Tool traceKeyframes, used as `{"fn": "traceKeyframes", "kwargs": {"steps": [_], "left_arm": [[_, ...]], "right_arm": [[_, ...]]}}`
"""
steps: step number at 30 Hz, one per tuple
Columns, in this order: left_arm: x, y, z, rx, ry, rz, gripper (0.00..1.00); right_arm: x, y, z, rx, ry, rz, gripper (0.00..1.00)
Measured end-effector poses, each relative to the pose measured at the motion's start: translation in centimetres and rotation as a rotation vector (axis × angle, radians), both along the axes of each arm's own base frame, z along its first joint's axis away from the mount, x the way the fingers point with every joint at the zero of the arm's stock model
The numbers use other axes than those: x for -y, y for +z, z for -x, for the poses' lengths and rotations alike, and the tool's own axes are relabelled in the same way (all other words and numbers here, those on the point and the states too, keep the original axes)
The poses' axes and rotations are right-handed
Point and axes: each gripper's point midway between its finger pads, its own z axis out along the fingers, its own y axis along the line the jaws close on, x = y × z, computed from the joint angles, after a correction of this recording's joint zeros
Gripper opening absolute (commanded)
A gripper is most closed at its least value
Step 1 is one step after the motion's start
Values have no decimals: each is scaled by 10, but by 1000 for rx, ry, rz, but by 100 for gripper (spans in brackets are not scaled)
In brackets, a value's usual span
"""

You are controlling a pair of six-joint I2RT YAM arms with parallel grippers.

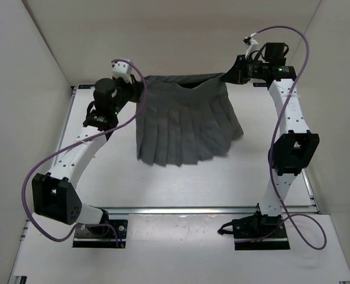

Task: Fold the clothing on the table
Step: Flatten the skirt out

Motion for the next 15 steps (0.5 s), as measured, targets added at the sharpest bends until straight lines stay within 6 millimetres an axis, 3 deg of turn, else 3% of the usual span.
{"fn": "traceKeyframes", "kwargs": {"steps": [2, 5, 7, 9, 11, 12, 13, 15], "left_arm": [[0, 37, -4, 67, 1, 9, 0], [4, 90, 15, 188, -19, 32, 0], [4, 104, 39, 242, -27, 53, 0], [-1, 99, 65, 260, -31, 79, 0], [-8, 77, 84, 235, -21, 95, 0], [-10, 61, 90, 217, -13, 104, 0], [-11, 38, 98, 185, -6, 109, 0], [-12, -21, 111, 74, 11, 107, 0]], "right_arm": [[4, 20, 7, 25, -9, -24, 0], [8, 62, 27, 120, -19, -27, 0], [9, 86, 46, 186, -26, -18, 0], [5, 89, 71, 224, -22, -9, 0], [-3, 68, 95, 202, -14, -2, 0], [-7, 48, 106, 178, -12, 6, 0], [-12, 22, 116, 136, -12, 16, 0], [-18, -46, 136, -4, -15, 48, 0]]}}
